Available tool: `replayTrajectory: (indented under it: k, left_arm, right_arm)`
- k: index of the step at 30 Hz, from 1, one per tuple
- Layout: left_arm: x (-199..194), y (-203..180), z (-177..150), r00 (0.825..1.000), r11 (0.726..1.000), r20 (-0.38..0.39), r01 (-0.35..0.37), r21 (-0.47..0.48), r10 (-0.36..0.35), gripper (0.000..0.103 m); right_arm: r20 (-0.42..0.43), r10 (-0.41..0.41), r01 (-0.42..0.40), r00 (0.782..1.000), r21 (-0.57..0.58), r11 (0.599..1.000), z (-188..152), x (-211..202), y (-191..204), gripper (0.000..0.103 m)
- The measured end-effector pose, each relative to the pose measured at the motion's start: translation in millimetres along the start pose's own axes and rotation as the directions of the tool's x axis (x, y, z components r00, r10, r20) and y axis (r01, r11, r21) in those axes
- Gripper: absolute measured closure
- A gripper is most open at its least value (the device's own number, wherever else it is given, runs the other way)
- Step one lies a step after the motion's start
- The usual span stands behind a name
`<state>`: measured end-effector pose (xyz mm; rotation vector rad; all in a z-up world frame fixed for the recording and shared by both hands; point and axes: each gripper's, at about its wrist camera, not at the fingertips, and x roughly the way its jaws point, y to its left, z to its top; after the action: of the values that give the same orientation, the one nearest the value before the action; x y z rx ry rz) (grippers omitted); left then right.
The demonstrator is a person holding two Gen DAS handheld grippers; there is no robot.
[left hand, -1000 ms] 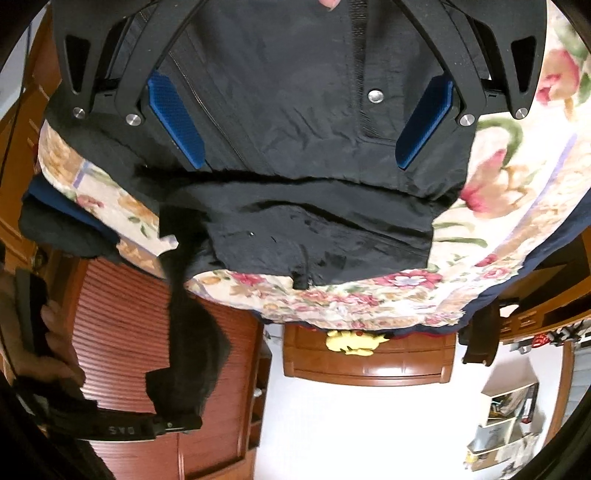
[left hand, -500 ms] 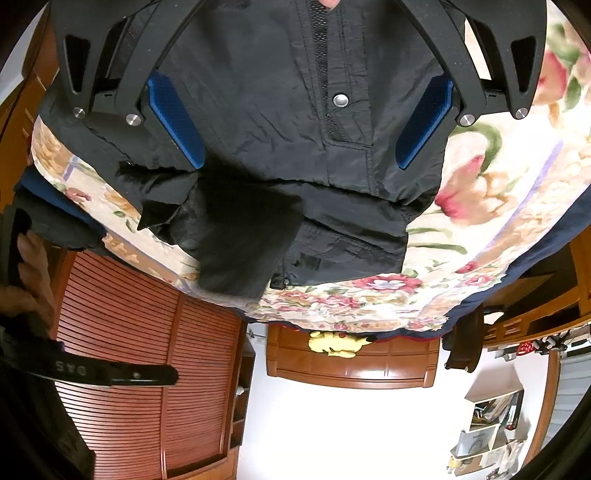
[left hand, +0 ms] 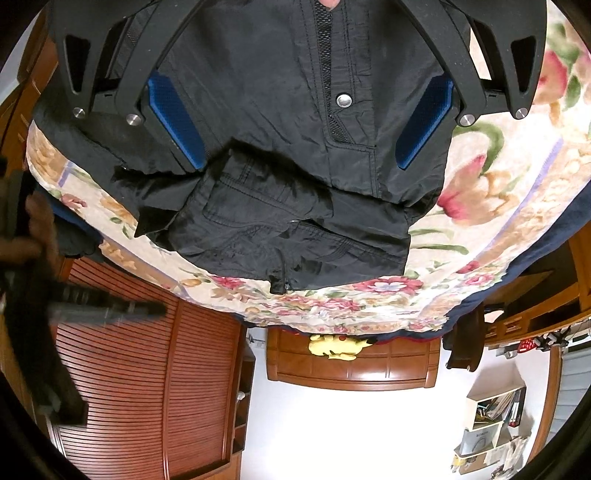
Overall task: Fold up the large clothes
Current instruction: 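Lift the sleeve with the right tool and lay it across the jacket body, then grasp the jacket side edge with the right tool, fold it over the body, release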
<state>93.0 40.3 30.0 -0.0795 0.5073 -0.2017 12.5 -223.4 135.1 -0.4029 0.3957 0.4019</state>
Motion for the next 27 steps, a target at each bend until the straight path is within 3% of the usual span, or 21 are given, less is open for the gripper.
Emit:
replayTrajectory:
  k: [1,3,8,18,22,23,24,27]
  left_arm:
    - [0,0,0,1.000,1.000,-0.001,-0.001,0.001,0.001,0.000]
    - [1,0,-1,1.000,1.000,-0.002,-0.003,0.003,0.003,0.000]
    - [-2,1,-2,1.000,1.000,0.001,-0.022,0.021,0.022,0.000]
    - [-6,16,-5,0.999,0.999,-0.002,-0.054,-0.001,0.054,0.000]
    - [-7,19,-4,0.998,0.998,-0.002,-0.059,-0.005,0.059,0.000]
    - [-7,20,-4,0.998,0.998,0.000,-0.061,-0.005,0.061,0.000]
    - [-8,21,-4,0.998,0.998,0.002,-0.062,-0.006,0.062,0.000]
    - [-10,26,-3,0.998,0.998,0.007,-0.066,-0.011,0.067,0.000]
  right_arm:
    - [-0.021,0.006,-0.005,1.000,0.021,1.000,-4,7,-2,0.081]
    - [-0.049,0.027,-0.024,0.998,0.066,0.998,-10,20,-5,0.060]
    - [-0.079,0.111,-0.092,0.991,0.214,0.973,-20,43,-5,0.056]
    - [-0.133,0.253,-0.213,0.958,0.259,0.942,-13,78,27,0.056]
    - [-0.172,0.266,-0.223,0.948,0.236,0.946,-8,93,38,0.057]
    - [-0.167,0.273,-0.231,0.947,0.231,0.945,-7,94,38,0.071]
    - [-0.158,0.279,-0.241,0.947,0.225,0.944,-6,93,39,0.078]
    - [-0.120,0.323,-0.292,0.939,0.219,0.931,-3,90,44,0.085]
